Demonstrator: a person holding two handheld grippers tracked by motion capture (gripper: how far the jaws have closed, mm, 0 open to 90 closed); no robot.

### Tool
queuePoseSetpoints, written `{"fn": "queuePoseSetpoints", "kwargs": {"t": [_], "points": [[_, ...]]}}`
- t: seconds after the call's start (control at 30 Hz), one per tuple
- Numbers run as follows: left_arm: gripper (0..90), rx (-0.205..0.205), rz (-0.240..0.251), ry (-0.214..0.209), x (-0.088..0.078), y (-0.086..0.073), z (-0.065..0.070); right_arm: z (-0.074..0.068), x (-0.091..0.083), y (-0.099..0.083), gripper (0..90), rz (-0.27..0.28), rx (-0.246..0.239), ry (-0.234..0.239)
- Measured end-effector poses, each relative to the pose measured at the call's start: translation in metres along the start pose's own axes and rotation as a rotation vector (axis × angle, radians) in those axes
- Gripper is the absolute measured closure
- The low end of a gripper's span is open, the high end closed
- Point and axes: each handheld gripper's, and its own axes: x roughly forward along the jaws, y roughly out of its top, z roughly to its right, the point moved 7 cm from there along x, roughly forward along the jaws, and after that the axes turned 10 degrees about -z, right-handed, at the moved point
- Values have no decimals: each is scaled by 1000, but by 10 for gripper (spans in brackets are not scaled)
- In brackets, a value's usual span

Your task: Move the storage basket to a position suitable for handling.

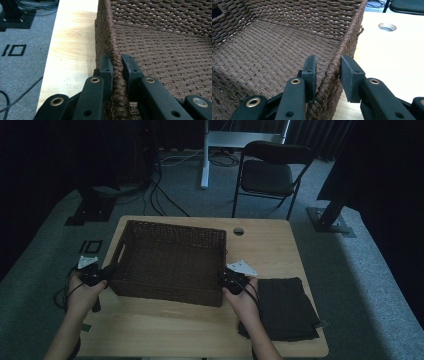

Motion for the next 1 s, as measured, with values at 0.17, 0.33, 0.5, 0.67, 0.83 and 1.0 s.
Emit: {"fn": "queuePoseSetpoints", "kwargs": {"t": [0.17,0.33,0.5,0.67,0.83,1.0], "points": [[808,-8,-1,24,-6,-7,5,2,-1,0,681,-17,-24,-12],[807,-28,4,39,-12,-15,10,5,-2,0,684,-25,-36,4],[802,-25,2,36,-20,-25,14,6,-6,-3,684,-28,-50,20],[801,-22,-4,40,-25,-30,16,4,-12,-9,684,-26,-51,26],[798,-19,-3,42,-31,-37,17,3,-16,-12,684,-26,-45,40],[795,-17,12,39,-34,-42,16,0,-19,-16,684,-32,-53,34]]}}
